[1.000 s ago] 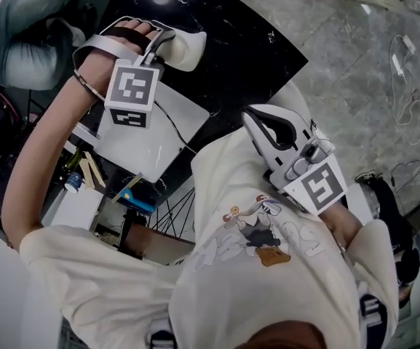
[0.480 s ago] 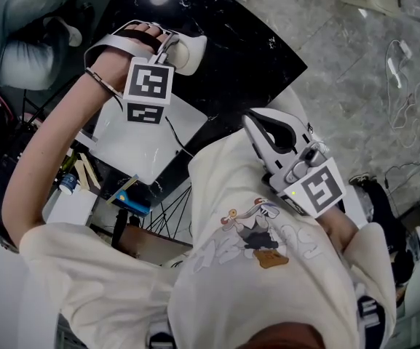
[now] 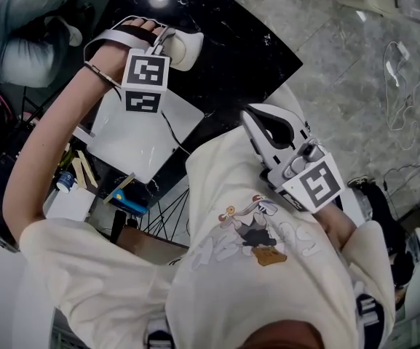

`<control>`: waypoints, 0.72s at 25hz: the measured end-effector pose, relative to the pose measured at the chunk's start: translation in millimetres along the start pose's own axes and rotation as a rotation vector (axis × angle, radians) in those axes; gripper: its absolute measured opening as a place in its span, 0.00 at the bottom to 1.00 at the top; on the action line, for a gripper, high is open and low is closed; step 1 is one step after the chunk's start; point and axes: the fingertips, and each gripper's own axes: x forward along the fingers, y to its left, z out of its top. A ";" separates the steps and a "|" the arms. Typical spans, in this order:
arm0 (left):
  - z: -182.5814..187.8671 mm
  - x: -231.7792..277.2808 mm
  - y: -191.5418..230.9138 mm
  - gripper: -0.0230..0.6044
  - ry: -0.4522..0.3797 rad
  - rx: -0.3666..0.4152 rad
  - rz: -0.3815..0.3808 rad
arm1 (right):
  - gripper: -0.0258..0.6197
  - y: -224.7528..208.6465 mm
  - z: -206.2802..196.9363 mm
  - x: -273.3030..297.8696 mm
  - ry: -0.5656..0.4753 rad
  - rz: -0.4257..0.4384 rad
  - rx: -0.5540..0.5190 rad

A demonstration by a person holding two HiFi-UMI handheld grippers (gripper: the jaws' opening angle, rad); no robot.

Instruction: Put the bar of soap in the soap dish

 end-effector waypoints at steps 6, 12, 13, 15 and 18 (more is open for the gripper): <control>-5.0 -18.3 7.1 0.51 0.013 -0.032 0.063 | 0.05 -5.1 1.4 -13.9 -0.021 -0.031 -0.003; 4.1 -52.1 11.8 0.50 -0.012 -0.135 0.175 | 0.05 -3.9 5.5 -22.4 -0.038 -0.007 -0.011; 3.8 -58.0 11.4 0.50 -0.013 -0.164 0.191 | 0.05 -4.2 6.8 -23.8 -0.039 0.001 -0.012; 4.5 -73.5 8.0 0.45 -0.026 -0.239 0.228 | 0.05 -3.4 9.5 -25.3 -0.036 0.027 -0.012; 11.5 -106.0 -1.4 0.38 -0.061 -0.378 0.305 | 0.05 0.8 15.4 -25.4 -0.022 0.082 -0.031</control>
